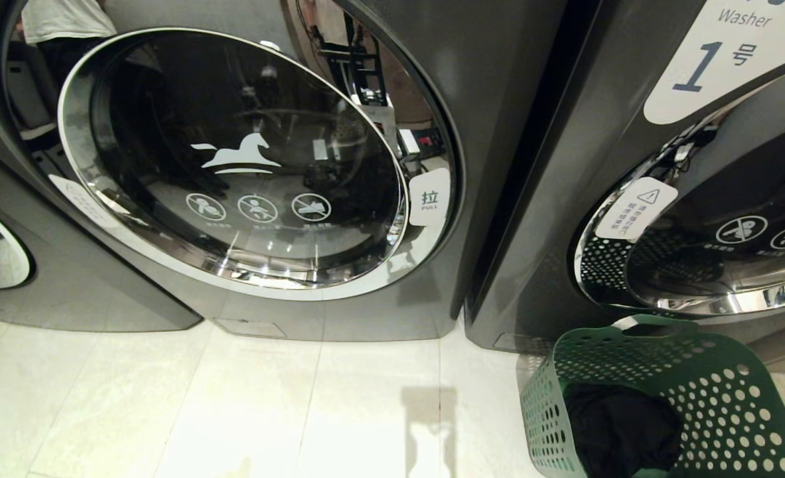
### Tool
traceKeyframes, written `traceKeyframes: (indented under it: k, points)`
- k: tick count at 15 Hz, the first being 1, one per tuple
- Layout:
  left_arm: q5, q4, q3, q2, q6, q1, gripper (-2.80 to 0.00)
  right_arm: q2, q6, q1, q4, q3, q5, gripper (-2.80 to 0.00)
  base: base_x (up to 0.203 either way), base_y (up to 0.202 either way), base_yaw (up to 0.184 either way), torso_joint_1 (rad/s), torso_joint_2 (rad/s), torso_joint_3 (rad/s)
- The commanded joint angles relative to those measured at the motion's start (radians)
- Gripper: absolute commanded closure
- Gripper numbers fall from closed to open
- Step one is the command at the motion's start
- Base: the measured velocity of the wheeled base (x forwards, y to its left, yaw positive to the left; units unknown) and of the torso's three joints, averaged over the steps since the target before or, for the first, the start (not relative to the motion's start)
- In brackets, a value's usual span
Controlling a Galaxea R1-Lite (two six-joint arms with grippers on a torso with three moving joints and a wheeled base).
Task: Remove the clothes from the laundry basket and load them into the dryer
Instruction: Take the clothes out of the basket
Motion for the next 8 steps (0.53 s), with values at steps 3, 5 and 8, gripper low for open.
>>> traceKeyframes:
  k: [3,5,8]
  points:
    - [0.0,0.0,0.002,-0.002,-0.001,0.001,0.0,0.318,0.016,-0.008,0.118,-0.231,-0.054,0.0,0.0,0.0,0.0,0.0,0.0,0.0]
    - [0.0,0.0,0.002,-0.002,-0.001,0.001,0.0,0.578,0.093,-0.025,0.152,-0.301,-0.126,0.0,0.0,0.0,0.0,0.0,0.0,0.0]
    - [0.0,0.0,0.002,-0.002,-0.001,0.001,0.0,0.964,0.3,-0.045,0.169,-0.35,-0.21,0.0,0.0,0.0,0.0,0.0,0.0,0.0]
